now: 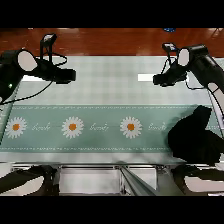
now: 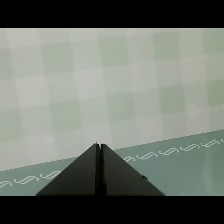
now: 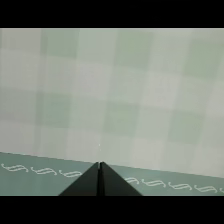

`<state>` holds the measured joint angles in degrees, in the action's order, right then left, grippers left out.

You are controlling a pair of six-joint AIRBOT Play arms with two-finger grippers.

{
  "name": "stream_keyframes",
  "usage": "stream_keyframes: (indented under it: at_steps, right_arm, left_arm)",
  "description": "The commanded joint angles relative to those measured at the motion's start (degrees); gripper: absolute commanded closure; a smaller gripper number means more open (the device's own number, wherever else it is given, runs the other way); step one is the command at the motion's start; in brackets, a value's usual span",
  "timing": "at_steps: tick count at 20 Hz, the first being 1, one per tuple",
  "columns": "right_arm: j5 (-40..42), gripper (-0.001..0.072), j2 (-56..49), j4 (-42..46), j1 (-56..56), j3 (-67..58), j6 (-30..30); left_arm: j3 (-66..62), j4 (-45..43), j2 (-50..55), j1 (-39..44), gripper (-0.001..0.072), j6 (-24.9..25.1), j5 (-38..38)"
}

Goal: Fold the shirts.

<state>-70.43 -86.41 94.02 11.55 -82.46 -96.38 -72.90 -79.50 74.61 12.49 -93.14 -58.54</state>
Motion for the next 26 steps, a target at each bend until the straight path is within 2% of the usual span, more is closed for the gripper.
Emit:
stream_keyframes:
  at_steps: [1,11,16,17,18,19,22,23,25,26]
  right_arm:
    - [0.0,0.0676,0.0,0.0,0.0,0.0,0.0]
    - [0.5,0.0676,0.0,0.0,0.0,0.0,-0.1]
    - [4.6,0.0675,0.0,-0.4,0.0,0.0,0.0]
    - [7.4,0.0621,0.0,0.8,0.0,0.0,0.0]
    - [7.7,0.0400,0.0,2.6,0.0,-0.5,0.0]
    - [5.2,0.0301,0.1,5.7,0.0,-1.7,0.2]
    - [-9.2,0.0302,5.0,21.7,-0.2,-1.8,1.1]
    - [-12.2,0.0302,8.4,23.9,-1.0,0.3,1.0]
    - [-13.1,0.0302,17.2,22.2,-3.7,7.7,-2.0]
    - [-13.0,0.0302,21.9,21.4,-5.0,12.5,-4.2]
  left_arm:
    - [0.0,0.0,0.0,0.0,0.0691,0.0,0.0]
    - [0.0,0.0,0.0,0.0,0.0691,0.0,0.0]
    - [0.1,-0.1,0.5,0.0,0.0684,0.0,6.6]
    - [0.1,-0.3,1.2,-0.1,0.0590,0.0,8.5]
    - [0.0,-1.6,1.9,-0.1,0.0360,0.0,10.0]
    - [0.0,-4.2,2.5,-0.1,0.0199,0.1,10.9]
    - [-0.4,-9.6,1.4,-2.2,0.0200,0.1,4.7]
    - [-0.3,-9.6,0.9,-3.6,0.0200,0.1,1.6]
    - [0.8,-8.2,-1.1,-6.1,0.0200,0.2,-2.6]
    - [2.7,-5.0,-2.9,-6.9,0.0200,2.3,-3.2]
